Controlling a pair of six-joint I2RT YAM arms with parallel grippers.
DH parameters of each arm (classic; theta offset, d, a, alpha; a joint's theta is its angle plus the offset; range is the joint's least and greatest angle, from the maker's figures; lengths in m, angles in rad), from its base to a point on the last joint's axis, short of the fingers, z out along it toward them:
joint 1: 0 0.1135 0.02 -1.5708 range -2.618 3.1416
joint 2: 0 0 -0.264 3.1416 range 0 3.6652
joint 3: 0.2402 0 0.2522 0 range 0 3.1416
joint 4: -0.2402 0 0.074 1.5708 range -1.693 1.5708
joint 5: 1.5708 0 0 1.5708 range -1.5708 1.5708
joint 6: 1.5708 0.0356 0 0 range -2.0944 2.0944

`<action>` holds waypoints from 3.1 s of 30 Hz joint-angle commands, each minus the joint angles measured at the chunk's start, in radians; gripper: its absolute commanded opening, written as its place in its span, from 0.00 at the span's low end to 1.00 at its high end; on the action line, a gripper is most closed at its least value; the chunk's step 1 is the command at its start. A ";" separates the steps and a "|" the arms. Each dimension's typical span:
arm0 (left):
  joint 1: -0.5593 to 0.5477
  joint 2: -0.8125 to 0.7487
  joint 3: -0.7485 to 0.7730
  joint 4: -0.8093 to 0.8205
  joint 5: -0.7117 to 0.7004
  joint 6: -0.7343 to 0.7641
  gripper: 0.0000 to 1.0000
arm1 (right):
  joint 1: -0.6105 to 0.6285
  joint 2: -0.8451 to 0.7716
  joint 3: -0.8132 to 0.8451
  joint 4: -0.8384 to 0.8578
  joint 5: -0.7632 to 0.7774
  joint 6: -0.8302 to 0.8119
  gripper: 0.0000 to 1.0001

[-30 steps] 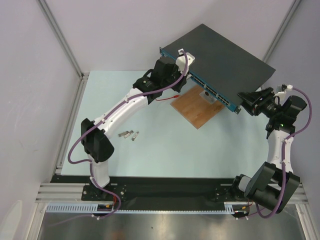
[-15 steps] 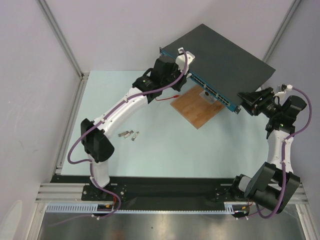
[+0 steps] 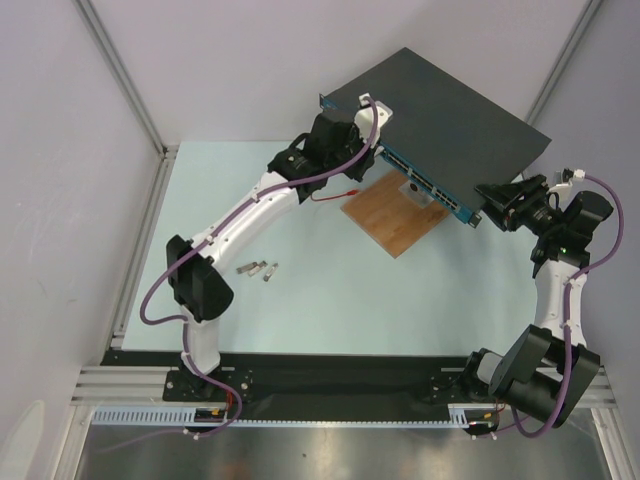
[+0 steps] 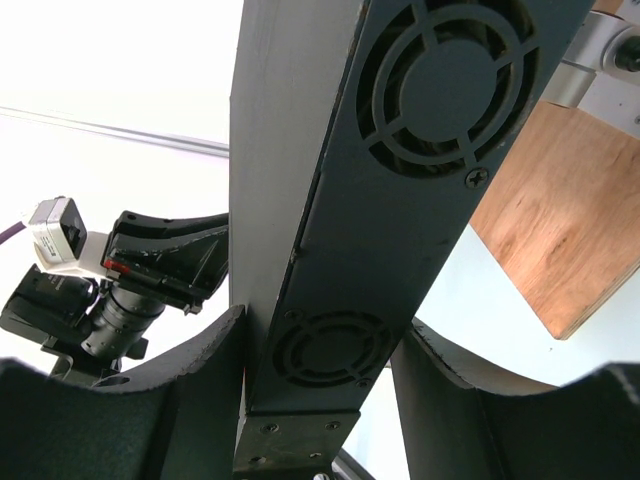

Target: Insert the plug into the switch port

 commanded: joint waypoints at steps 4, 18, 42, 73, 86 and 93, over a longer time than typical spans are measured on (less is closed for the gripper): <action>0.005 0.033 0.062 0.045 -0.027 0.007 0.01 | 0.046 -0.012 0.008 0.049 0.010 -0.106 0.00; 0.005 0.021 0.016 0.049 -0.024 -0.008 0.00 | 0.046 -0.017 0.008 0.041 0.013 -0.109 0.00; -0.022 0.018 0.088 0.060 0.014 -0.030 0.00 | 0.053 -0.022 0.008 0.009 0.020 -0.140 0.00; 0.004 -0.039 0.046 0.043 0.034 -0.028 0.40 | 0.039 -0.011 0.029 -0.022 0.002 -0.160 0.00; 0.011 -0.133 -0.077 0.032 0.054 0.001 0.27 | 0.030 -0.005 0.034 -0.023 -0.001 -0.161 0.00; 0.011 -0.059 0.010 0.025 0.062 -0.014 0.06 | 0.032 0.000 0.041 -0.023 -0.001 -0.164 0.00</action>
